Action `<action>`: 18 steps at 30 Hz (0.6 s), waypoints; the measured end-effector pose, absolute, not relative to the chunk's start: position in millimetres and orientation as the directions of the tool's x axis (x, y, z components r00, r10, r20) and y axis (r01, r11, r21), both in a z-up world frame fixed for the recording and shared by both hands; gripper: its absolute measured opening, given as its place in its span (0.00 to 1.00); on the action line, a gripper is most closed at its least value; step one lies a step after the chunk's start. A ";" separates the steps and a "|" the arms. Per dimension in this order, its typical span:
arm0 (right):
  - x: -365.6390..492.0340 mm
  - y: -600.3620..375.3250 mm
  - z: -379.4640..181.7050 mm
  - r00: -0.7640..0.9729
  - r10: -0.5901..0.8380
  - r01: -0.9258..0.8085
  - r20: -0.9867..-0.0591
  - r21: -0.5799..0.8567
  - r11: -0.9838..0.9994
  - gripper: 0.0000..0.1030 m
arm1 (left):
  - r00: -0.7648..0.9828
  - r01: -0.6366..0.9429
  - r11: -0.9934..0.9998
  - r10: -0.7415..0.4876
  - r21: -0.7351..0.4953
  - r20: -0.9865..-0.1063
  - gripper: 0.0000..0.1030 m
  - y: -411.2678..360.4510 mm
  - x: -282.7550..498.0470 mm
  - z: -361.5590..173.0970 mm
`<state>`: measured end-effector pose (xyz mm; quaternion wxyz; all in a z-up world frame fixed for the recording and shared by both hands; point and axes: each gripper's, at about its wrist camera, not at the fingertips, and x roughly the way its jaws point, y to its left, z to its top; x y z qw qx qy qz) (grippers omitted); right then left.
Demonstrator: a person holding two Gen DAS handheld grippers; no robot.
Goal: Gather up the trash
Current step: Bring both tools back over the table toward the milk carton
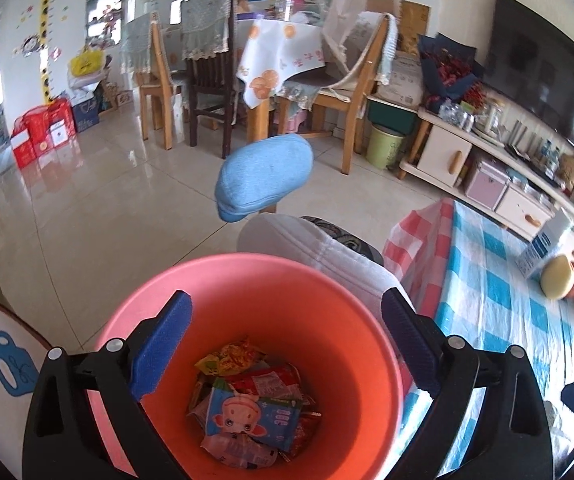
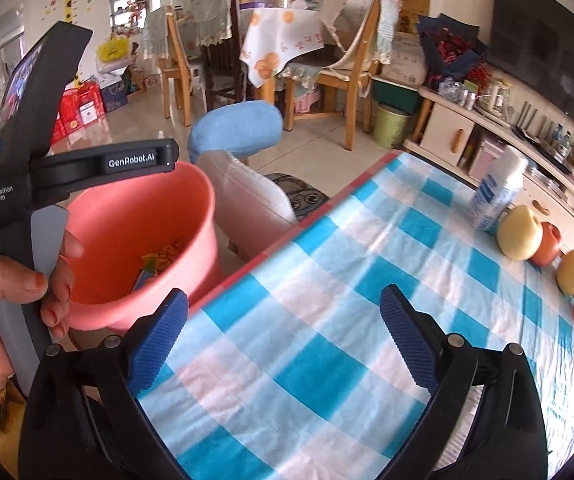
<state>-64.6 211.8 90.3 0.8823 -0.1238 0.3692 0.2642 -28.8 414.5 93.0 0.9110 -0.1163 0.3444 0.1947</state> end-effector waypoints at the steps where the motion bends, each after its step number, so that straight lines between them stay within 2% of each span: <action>1: -64.6 206.4 90.6 0.591 0.372 -0.550 -0.716 -0.021 0.835 0.94 | 0.690 -0.428 0.901 0.275 -0.070 -0.670 0.92 410.2 -27.6 94.0; 10: -71.8 158.7 89.3 0.623 0.321 -0.470 -0.714 -0.014 0.883 0.96 | 0.728 -0.331 0.943 0.269 0.019 -0.631 0.93 356.6 -20.9 98.3; 18: -83.1 115.3 85.1 0.627 0.287 -0.394 -0.724 0.024 0.919 0.96 | 0.793 -0.192 0.979 0.191 0.060 -0.579 0.93 299.1 -26.5 102.2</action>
